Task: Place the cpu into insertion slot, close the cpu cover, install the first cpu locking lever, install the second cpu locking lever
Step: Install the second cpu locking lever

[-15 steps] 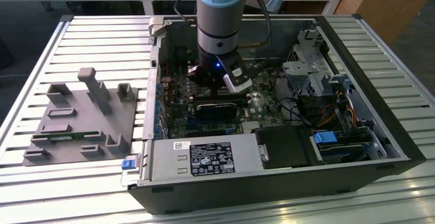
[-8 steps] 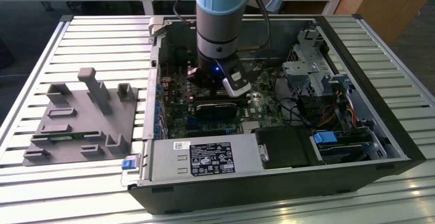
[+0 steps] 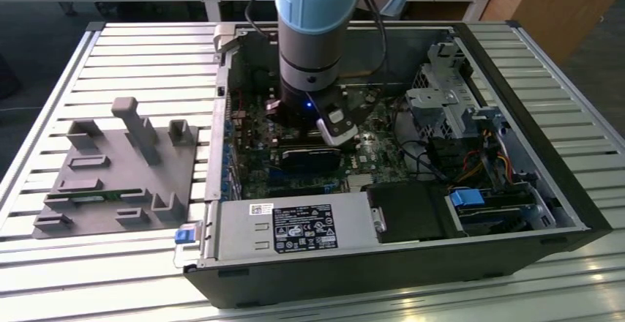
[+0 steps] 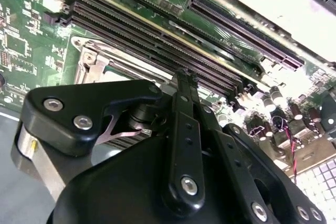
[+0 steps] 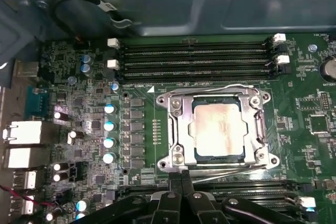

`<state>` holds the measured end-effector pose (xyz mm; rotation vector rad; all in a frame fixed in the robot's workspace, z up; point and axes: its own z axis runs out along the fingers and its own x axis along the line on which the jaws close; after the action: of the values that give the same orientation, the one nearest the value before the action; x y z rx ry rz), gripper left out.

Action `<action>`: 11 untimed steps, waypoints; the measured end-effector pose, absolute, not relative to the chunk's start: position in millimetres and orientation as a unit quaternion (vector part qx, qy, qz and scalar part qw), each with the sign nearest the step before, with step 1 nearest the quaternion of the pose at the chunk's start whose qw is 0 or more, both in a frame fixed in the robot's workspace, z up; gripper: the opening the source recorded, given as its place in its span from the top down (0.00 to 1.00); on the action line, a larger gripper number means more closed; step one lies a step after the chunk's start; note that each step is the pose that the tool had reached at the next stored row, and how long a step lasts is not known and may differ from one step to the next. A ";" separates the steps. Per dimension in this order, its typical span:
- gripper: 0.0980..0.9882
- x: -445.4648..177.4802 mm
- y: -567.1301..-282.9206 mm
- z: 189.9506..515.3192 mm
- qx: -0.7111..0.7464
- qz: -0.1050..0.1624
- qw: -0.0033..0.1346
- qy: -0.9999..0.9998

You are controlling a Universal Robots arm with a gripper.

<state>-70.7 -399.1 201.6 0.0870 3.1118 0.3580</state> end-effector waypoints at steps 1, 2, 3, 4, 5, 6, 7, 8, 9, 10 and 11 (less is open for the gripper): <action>0.99 -71.8 -399.5 201.3 0.028 0.117 0.004 0.993; 0.99 -72.3 -399.8 201.0 0.028 0.120 0.004 0.992; 0.99 -72.6 -399.9 200.5 0.028 0.123 0.004 0.992; 0.99 -72.8 -399.9 199.8 0.028 0.125 0.004 0.992; 0.99 -73.0 -399.9 199.1 0.028 0.127 0.004 0.991; 0.99 -73.1 -399.9 198.4 0.028 0.129 0.004 0.991; 0.99 -73.3 -399.9 197.7 0.028 0.129 0.004 0.991; 0.99 -73.6 -399.9 197.1 0.028 0.130 0.004 0.991; 0.99 -73.9 -399.9 196.6 0.028 0.131 0.004 0.991; 0.99 -74.1 -399.9 196.2 0.028 0.132 0.004 0.991; 0.99 -74.2 -399.9 195.8 0.028 0.133 0.004 0.991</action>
<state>-74.2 -399.9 195.8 0.0867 3.1051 0.4175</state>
